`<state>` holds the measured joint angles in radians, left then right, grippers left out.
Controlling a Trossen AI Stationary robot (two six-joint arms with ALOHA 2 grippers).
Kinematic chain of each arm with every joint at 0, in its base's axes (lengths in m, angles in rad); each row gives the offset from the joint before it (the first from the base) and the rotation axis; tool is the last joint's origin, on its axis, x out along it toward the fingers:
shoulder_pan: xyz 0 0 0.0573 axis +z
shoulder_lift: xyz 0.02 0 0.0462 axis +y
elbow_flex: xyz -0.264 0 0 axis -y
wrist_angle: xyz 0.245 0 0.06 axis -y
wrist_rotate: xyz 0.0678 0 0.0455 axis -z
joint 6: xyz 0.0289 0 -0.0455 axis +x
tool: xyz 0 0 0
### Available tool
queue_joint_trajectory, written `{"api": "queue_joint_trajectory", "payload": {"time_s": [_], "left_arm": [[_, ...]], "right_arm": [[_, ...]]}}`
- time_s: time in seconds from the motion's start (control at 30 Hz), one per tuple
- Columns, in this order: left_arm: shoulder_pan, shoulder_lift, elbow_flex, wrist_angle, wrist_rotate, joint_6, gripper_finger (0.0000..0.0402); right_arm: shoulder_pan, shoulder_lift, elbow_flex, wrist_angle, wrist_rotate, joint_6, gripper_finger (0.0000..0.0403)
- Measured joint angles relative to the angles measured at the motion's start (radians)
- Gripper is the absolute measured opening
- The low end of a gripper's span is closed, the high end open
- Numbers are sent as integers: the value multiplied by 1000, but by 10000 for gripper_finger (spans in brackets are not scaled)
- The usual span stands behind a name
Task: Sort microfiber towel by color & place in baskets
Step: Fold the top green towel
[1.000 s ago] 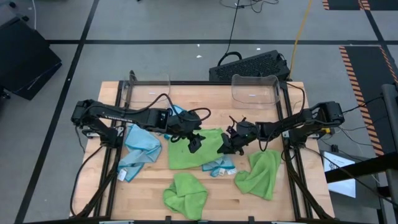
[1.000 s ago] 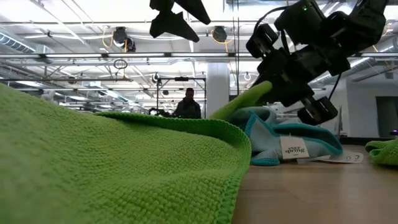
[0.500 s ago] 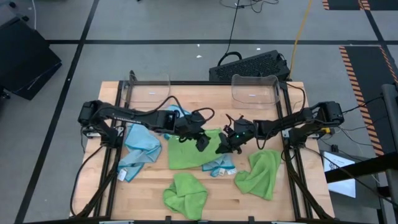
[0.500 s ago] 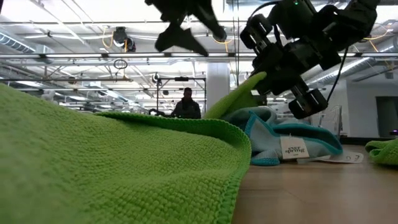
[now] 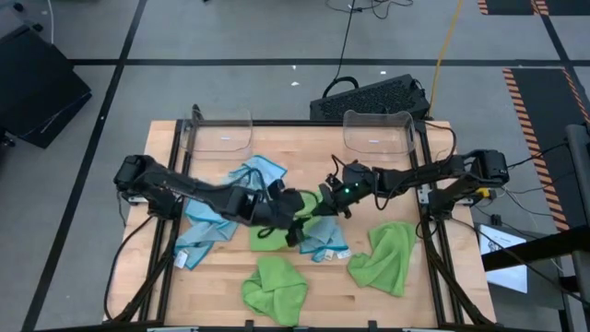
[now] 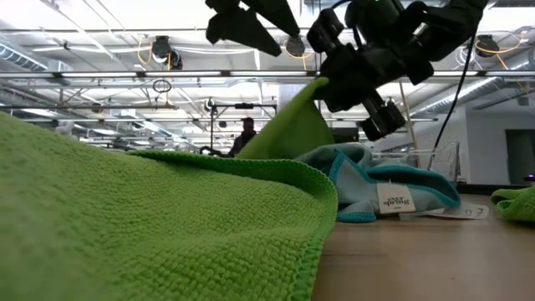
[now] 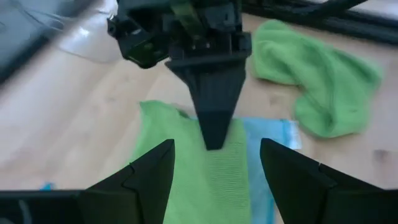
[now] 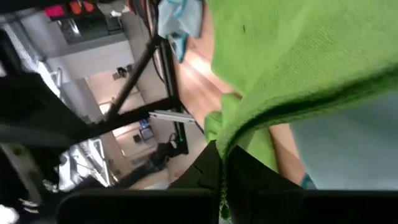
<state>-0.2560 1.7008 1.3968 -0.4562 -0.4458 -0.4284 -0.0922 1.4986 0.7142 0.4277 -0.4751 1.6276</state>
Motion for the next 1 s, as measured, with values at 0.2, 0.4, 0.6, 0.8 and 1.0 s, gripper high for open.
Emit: {"api": "queue_joint_trajectory", "payload": {"time_s": [0.2,0.4,0.6,0.8,1.0], "left_arm": [[-49,96,-1,60,-52,-65,240],[-58,147,2,154,-89,-72,239],[-50,185,0,114,-148,-148,239],[-42,210,-1,64,-155,-217,239],[-35,205,0,102,-211,-174,213]], "right_arm": [[-18,6,9,-2,-2,12,2],[-20,7,9,-26,-4,18,4],[-19,7,9,-22,4,29,5],[-18,7,9,-4,34,53,6],[-17,7,9,-1,52,64,6]]}}
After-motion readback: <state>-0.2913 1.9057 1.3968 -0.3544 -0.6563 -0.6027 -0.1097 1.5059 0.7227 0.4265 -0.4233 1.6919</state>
